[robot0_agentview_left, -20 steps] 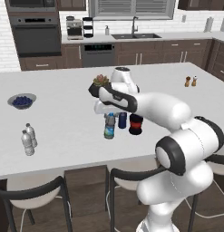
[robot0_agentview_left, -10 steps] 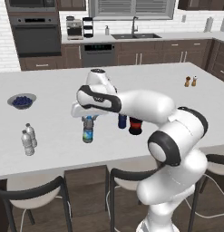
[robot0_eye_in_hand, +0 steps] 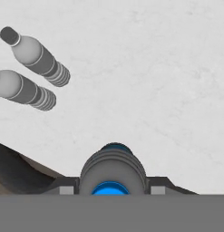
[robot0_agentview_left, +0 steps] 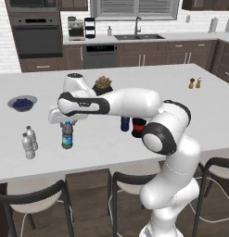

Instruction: Move the plastic bottles in the middle to the plastics group, and the glass bottles in the middle to the glass group.

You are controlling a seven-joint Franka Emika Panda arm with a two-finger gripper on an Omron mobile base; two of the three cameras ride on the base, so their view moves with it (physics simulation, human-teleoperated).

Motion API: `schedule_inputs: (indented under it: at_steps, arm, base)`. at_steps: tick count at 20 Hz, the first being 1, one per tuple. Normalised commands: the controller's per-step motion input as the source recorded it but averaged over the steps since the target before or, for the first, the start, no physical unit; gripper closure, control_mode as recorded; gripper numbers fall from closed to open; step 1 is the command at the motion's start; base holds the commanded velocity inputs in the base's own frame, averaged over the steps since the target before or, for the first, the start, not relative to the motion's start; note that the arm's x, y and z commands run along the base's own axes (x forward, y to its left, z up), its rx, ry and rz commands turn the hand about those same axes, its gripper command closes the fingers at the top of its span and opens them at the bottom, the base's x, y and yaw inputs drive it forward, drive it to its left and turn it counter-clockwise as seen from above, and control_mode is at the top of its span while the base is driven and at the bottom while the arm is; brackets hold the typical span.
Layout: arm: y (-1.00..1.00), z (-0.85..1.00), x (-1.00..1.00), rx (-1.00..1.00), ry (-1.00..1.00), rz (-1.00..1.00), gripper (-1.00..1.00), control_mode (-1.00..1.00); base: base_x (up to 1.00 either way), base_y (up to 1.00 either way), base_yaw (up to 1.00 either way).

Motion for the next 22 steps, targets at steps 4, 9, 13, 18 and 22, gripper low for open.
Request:
schedule_inputs:
  at_steps: [4, 9, 13, 18, 22]
  arm:
    - [0.53, -0.11, 0.0, 0.0, -0.04, 0.01, 1.0, -1.0]
    - [0.21, -0.15, 0.03, 0.0, -0.11, 0.0, 1.0, -1.0]
    - [0.0, -0.04, 0.31, 0.0, -0.06, 0.0, 1.0, -1.0]
    - [0.14, -0.02, 0.31, 0.0, -0.01, 0.0, 1.0, -1.0]
    - [0.14, -0.09, 0.24, 0.0, 0.0, 0.0, 1.0, -1.0]
  base:
    - [0.0, 0.0, 0.0]
    - [0.0, 0.0, 0.0]
    - [0.0, 0.0, 0.0]
    - [0.0, 0.0, 0.0]
    - [0.0, 0.0, 0.0]
